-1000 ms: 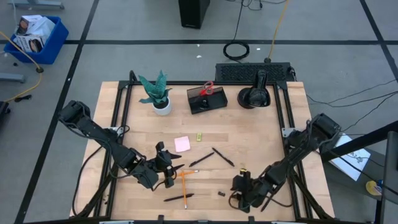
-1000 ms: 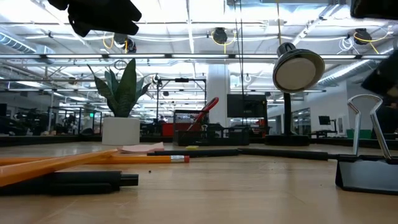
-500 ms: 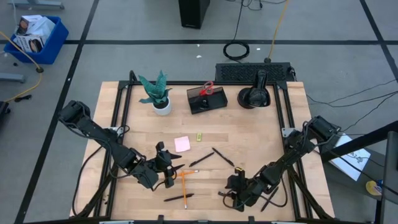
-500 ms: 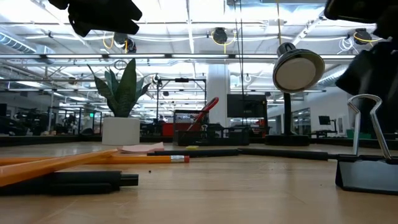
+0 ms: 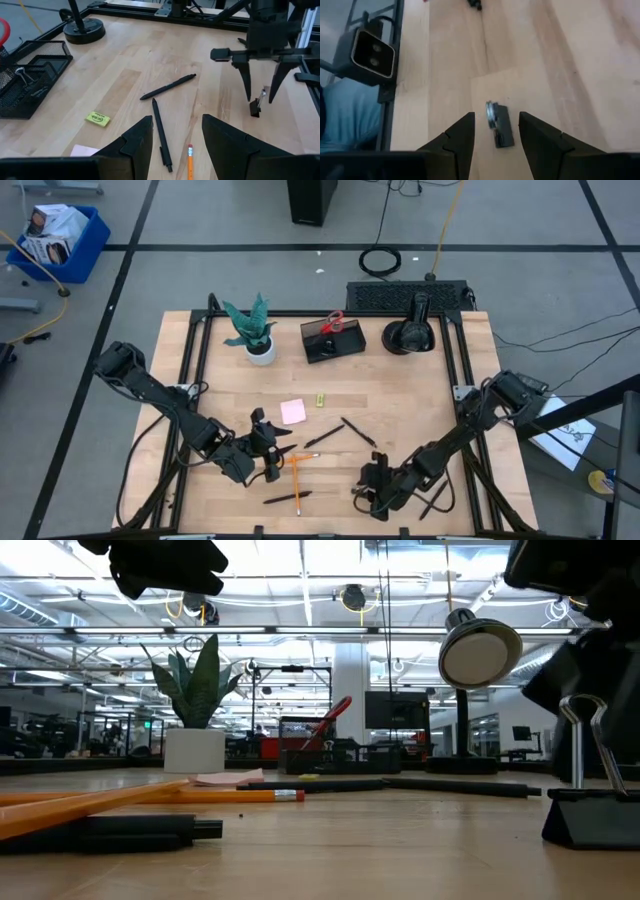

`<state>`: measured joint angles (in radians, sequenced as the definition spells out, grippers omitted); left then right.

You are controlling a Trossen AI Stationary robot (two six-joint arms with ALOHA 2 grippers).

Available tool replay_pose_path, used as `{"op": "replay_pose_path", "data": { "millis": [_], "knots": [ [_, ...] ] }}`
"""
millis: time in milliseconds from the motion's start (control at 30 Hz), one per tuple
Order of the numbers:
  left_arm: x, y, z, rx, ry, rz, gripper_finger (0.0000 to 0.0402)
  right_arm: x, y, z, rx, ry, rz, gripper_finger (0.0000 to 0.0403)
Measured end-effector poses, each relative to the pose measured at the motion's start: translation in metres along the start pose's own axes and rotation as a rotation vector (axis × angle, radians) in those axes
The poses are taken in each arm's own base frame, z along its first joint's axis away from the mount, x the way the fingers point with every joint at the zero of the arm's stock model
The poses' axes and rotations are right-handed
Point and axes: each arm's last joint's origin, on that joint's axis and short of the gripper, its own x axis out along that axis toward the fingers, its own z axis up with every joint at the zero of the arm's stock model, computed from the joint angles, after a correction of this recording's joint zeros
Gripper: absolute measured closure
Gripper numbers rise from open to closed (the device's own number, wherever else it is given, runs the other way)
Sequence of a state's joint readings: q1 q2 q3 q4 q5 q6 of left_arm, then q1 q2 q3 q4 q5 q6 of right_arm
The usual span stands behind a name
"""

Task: Pick and place office supplies into organizer
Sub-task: Put the black binder clip into the black black mesh desk organizer

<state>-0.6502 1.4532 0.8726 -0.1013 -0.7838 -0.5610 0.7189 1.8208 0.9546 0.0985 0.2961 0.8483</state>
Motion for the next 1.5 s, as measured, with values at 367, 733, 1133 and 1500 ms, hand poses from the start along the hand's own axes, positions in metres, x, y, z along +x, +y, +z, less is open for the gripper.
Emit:
{"op": "replay_pose_path", "data": {
  "millis": [367,733,1133,1500],
  "knots": [
    [0.0,0.0,0.0,-0.001,0.0,0.0,0.0224,0.001,0.004,0.003,-0.054,-0.049,0.029,0.0322],
    [0.0,0.0,0.0,-0.001,0.0,0.0,0.0224,0.001,0.003,0.002,-0.077,-0.043,0.019,0.0388],
    [0.0,0.0,0.0,-0.001,0.003,-0.005,0.0224,0.008,-0.019,0.027,-0.16,-0.117,-0.074,0.0396],
    [0.0,0.0,0.0,-0.001,0.005,-0.006,0.0224,-0.02,-0.052,0.09,-0.258,-0.291,-0.163,0.0397]
  ]
}}
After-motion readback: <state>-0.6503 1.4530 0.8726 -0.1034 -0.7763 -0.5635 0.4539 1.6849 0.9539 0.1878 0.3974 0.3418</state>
